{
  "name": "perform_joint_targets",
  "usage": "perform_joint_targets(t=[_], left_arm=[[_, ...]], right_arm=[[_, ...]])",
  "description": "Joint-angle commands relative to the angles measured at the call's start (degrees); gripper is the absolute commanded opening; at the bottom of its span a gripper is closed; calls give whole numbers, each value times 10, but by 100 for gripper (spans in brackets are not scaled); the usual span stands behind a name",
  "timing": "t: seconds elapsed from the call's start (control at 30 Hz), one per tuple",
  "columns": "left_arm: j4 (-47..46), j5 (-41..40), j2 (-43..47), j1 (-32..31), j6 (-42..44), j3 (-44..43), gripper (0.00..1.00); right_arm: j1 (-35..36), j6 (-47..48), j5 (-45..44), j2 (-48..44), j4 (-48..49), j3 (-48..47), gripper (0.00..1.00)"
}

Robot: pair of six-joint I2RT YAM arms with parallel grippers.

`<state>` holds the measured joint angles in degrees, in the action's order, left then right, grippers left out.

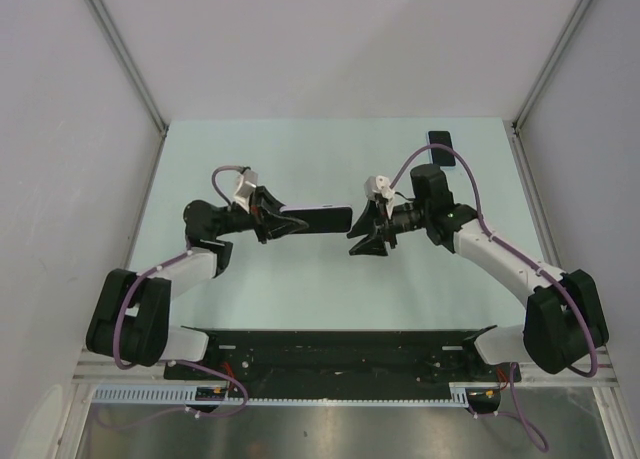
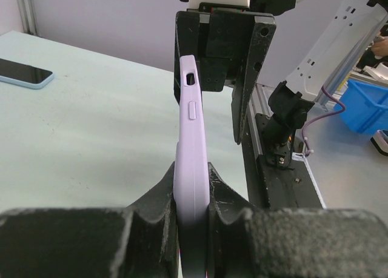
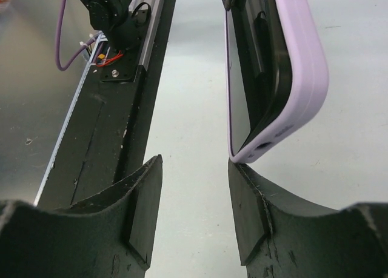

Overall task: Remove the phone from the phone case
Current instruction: Remove the phone case from the phone.

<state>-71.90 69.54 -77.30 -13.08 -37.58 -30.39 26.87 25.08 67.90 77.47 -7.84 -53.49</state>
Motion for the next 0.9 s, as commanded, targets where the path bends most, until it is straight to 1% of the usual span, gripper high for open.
perform_joint_targets(t=[0.0, 0.13, 0.23, 0.87], left_arm=[[-48, 2, -8, -9, -17, -8, 0], [-53, 5, -14, -13, -23, -11, 0], [-54, 5, -15, -13, -22, -10, 0], [-67, 18, -15, -18, -28, -7, 0]], right_arm=[[5, -12, -16, 6, 27, -6, 52], [5, -13, -20, 8, 31, -6, 50], [6, -7, -17, 8, 29, -6, 48], [7, -19, -45, 13, 44, -6, 47]])
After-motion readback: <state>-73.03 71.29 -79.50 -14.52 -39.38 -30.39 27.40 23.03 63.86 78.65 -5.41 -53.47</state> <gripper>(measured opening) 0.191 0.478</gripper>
